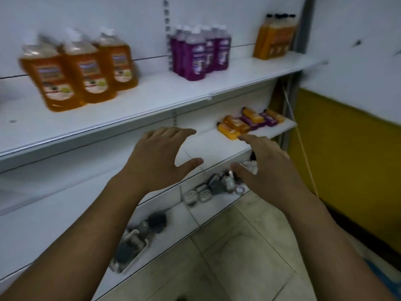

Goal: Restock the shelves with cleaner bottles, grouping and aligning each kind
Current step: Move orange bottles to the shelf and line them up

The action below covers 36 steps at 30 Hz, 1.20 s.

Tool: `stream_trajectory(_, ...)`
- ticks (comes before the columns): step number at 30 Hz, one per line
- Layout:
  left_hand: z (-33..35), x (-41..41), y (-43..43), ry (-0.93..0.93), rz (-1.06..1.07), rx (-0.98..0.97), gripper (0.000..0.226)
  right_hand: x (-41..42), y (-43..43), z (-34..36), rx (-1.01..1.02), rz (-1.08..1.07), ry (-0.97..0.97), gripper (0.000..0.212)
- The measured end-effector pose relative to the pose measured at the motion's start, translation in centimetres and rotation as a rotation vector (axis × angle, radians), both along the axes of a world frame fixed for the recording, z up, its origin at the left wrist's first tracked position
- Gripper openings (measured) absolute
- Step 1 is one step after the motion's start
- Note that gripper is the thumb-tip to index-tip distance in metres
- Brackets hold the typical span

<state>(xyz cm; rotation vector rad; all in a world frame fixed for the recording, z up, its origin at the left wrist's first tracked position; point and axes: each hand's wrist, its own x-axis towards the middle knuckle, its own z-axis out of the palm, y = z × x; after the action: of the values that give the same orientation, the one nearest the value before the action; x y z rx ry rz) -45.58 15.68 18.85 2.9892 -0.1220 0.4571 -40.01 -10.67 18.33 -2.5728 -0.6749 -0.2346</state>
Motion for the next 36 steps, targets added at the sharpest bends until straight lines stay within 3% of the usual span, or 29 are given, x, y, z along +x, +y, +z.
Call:
stream_trajectory(13, -3.6, 25.7, -10.8, 0.043, -0.225, -0.105, 0.078, 18.9, -11.1, -0.8, -0.082, -0.243, 0.023, 0.067)
stream_trajectory(19, -3.9, 35.1, -14.0, 0.072, -0.234, -0.123, 0.085, 27.3, -13.8, -1.5, -0.11, -0.272, 0.057, 0.067)
stream_trajectory(23, -5.9, 40.0, -15.2, 0.098, -0.201, -0.181, 0.073, 34.3, -14.4, -3.0, -0.089, -0.202, 0.081, 0.064)
stream_trajectory(26, -8.0, 42.5, -15.9, 0.141, -0.115, -0.293, 0.066, 40.1, -14.3, -4.5, -0.059, -0.099, 0.115, 0.063)
stream_trajectory(30, -11.6, 45.0, -16.1, 0.185, 0.096, -0.378, 0.073, 47.7, -13.5, -6.8, -0.065, 0.082, 0.184, 0.064)
stream_trajectory(36, -16.0, 47.1, -16.6, 0.242, 0.433, -0.589, 0.059, 56.5, -12.2, -10.6, -0.059, 0.271, 0.312, 0.062)
